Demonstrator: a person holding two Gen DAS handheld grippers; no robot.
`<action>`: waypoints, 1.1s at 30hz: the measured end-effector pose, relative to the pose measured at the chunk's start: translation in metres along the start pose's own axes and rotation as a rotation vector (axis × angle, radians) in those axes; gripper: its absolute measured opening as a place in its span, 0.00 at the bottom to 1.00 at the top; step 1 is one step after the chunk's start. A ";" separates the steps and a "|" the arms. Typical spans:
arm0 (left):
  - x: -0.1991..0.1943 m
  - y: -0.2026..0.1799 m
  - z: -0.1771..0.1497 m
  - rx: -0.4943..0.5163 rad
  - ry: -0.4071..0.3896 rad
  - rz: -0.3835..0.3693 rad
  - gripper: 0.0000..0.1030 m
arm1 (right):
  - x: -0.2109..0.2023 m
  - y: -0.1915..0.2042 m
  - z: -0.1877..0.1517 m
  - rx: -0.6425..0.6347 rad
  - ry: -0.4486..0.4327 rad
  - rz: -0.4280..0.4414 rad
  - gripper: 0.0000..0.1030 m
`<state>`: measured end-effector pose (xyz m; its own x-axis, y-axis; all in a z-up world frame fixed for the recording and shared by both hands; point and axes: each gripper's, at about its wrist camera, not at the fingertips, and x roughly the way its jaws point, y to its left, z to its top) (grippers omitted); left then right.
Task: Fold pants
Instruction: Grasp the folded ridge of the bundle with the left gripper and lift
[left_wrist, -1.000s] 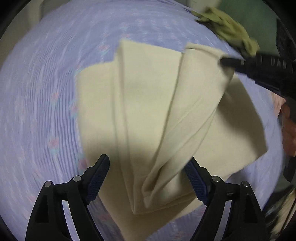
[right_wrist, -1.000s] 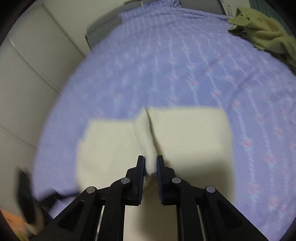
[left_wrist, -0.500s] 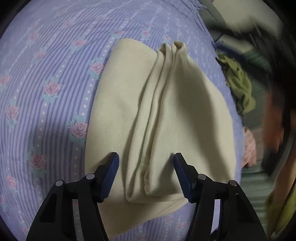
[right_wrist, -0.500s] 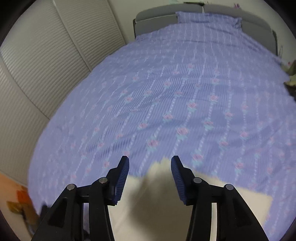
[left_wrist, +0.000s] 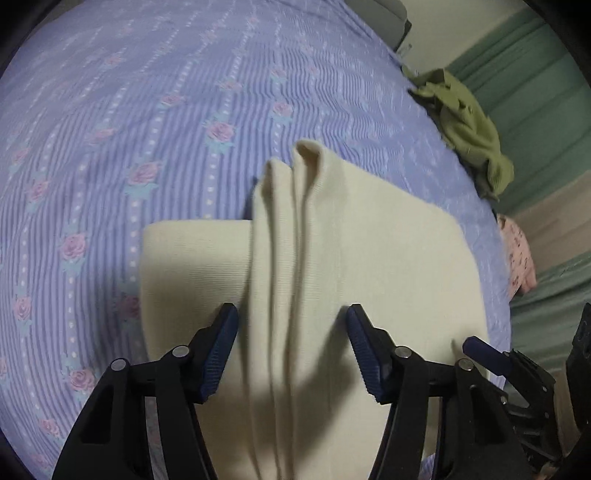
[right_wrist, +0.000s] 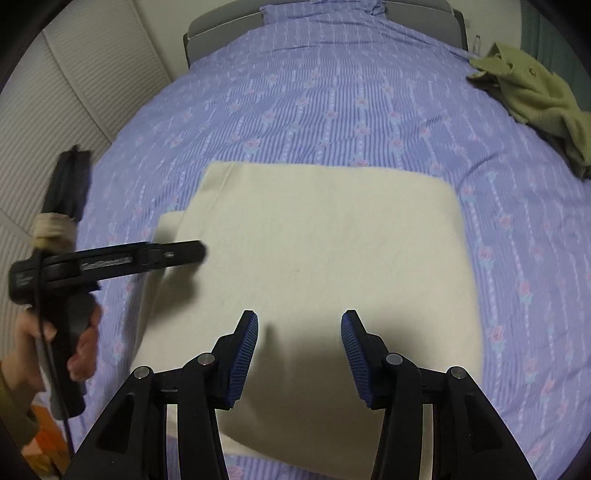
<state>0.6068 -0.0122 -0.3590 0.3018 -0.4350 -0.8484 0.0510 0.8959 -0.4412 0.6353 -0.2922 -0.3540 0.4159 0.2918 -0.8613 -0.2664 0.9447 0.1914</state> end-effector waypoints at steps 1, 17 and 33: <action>-0.001 -0.006 0.000 0.004 0.005 -0.042 0.32 | -0.001 0.001 0.000 0.000 0.002 0.002 0.47; -0.015 0.014 -0.019 -0.153 0.044 -0.118 0.20 | -0.004 0.009 -0.001 0.001 0.001 0.022 0.47; -0.108 -0.016 -0.049 -0.206 -0.110 -0.177 0.16 | -0.077 0.026 -0.007 -0.066 -0.079 0.020 0.47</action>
<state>0.5266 0.0164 -0.2744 0.4072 -0.5602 -0.7214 -0.0791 0.7652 -0.6389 0.5902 -0.2910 -0.2861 0.4766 0.3237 -0.8173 -0.3306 0.9275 0.1746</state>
